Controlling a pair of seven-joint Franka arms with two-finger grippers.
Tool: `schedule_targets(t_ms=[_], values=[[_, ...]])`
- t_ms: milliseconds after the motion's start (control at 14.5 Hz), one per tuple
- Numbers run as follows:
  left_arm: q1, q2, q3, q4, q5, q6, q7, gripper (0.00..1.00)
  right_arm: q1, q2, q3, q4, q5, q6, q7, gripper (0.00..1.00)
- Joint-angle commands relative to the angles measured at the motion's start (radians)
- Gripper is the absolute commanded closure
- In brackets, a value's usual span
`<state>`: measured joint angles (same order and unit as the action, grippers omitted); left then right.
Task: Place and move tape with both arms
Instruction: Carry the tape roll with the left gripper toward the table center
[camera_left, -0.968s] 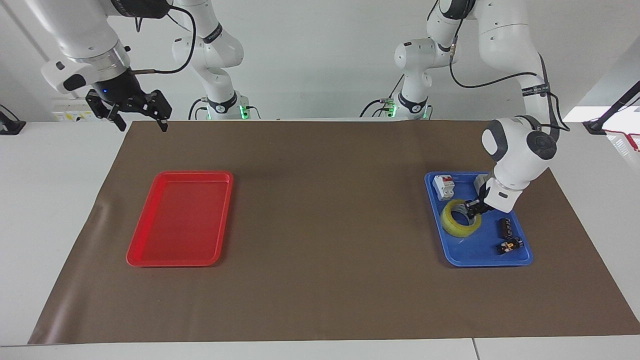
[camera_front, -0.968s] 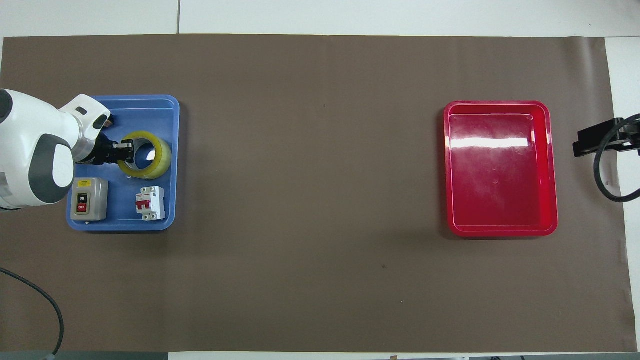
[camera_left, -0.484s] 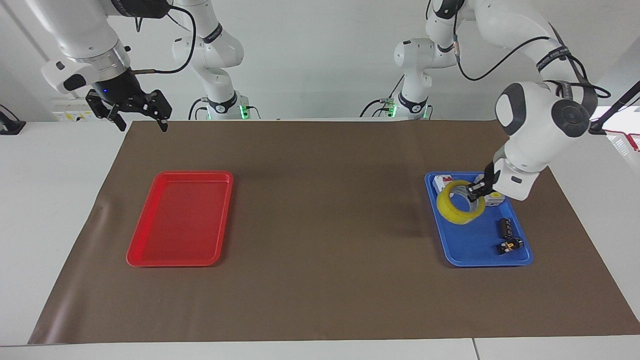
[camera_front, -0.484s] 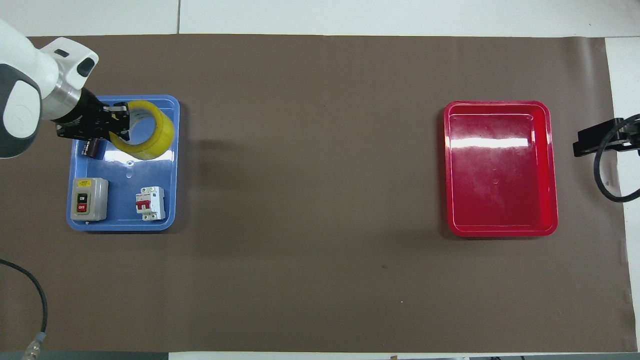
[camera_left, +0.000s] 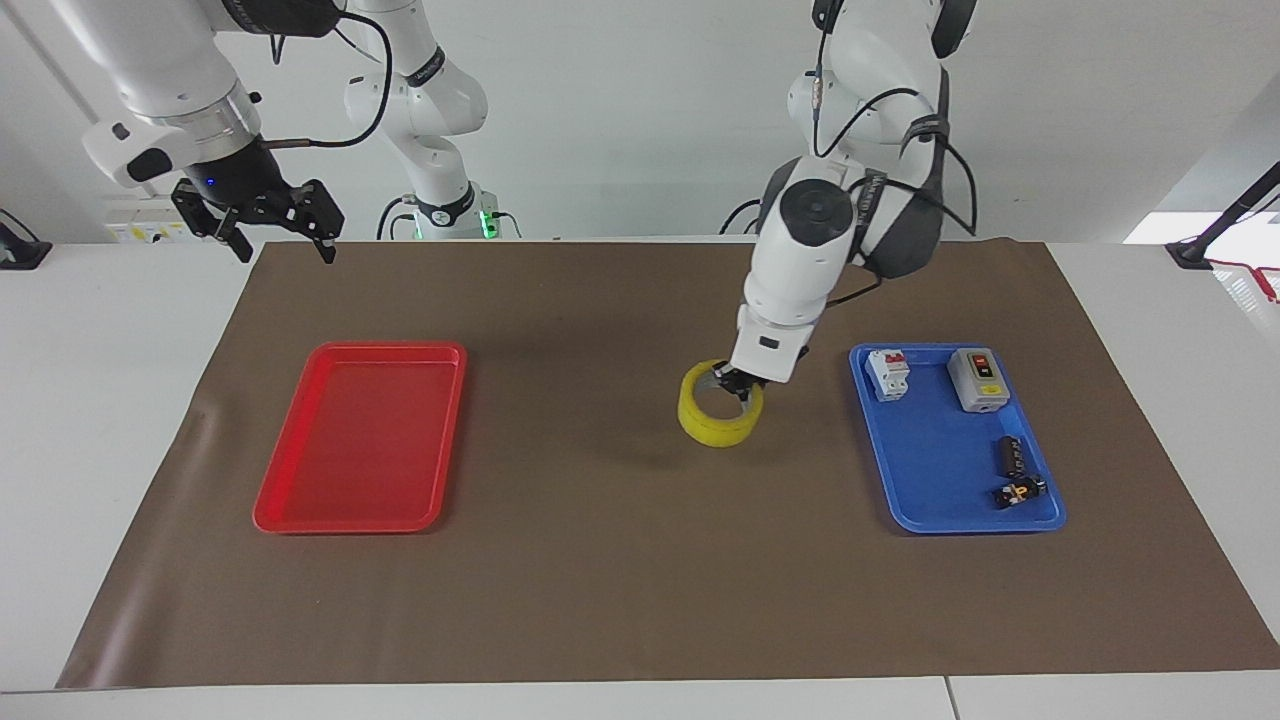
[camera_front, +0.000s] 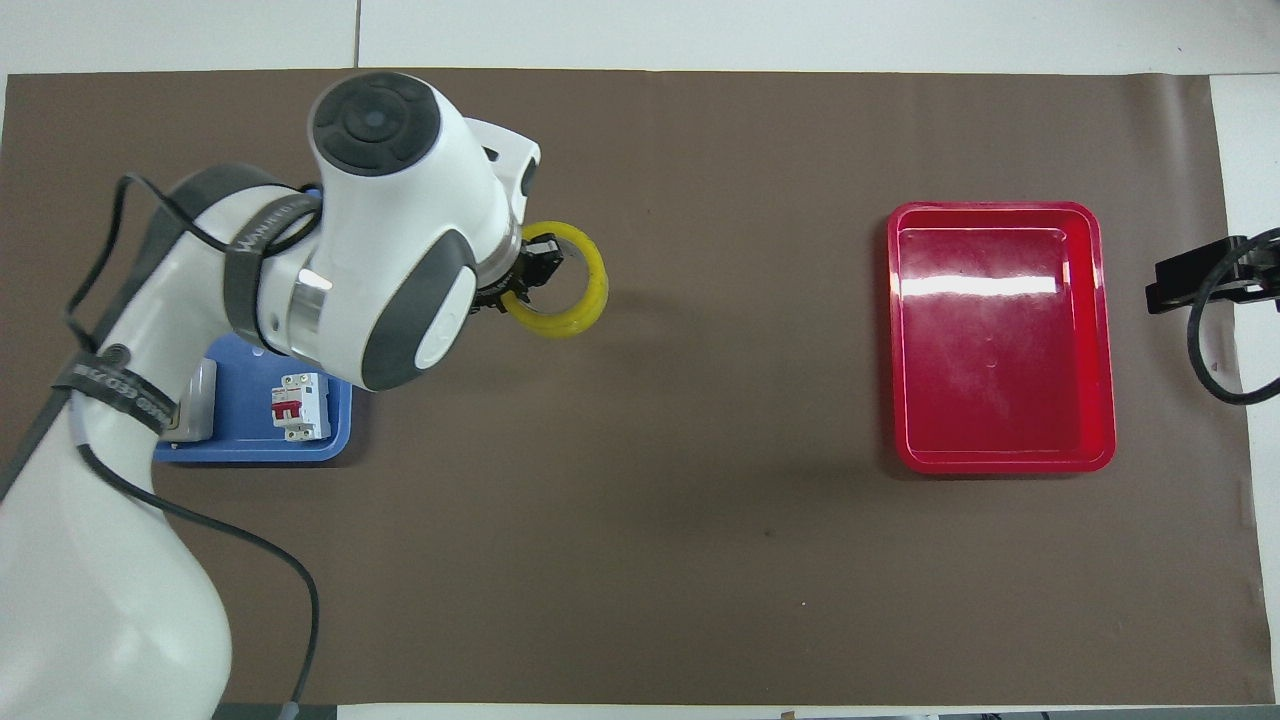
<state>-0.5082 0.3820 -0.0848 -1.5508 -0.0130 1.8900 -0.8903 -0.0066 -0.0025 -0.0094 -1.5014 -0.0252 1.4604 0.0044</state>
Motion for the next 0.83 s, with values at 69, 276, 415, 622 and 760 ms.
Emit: schedule_targets(t_ms=[69,276,415,622,760], values=[[-0.091,0.11,0.022,-0.011,-0.012,0.145,-0.093,1.0,-0.012,-0.016,0.005,-0.022,0.002,0.018,-0.026,0.0],[-0.092,0.117,0.022,-0.076,-0.009,0.208,-0.099,1.0,-0.012,-0.016,0.005,-0.022,0.002,0.018,-0.026,0.0],[-0.092,0.107,0.022,-0.106,-0.005,0.231,-0.099,1.0,-0.012,-0.016,0.005,-0.022,0.002,0.018,-0.026,0.0],[-0.092,0.107,0.025,-0.091,-0.005,0.195,-0.102,0.38,-0.012,-0.016,0.005,-0.023,0.002,0.018,-0.026,0.0],[-0.082,0.101,0.031,-0.058,0.007,0.124,-0.102,0.0,-0.012,-0.017,0.006,-0.026,0.002,0.018,-0.024,0.0]])
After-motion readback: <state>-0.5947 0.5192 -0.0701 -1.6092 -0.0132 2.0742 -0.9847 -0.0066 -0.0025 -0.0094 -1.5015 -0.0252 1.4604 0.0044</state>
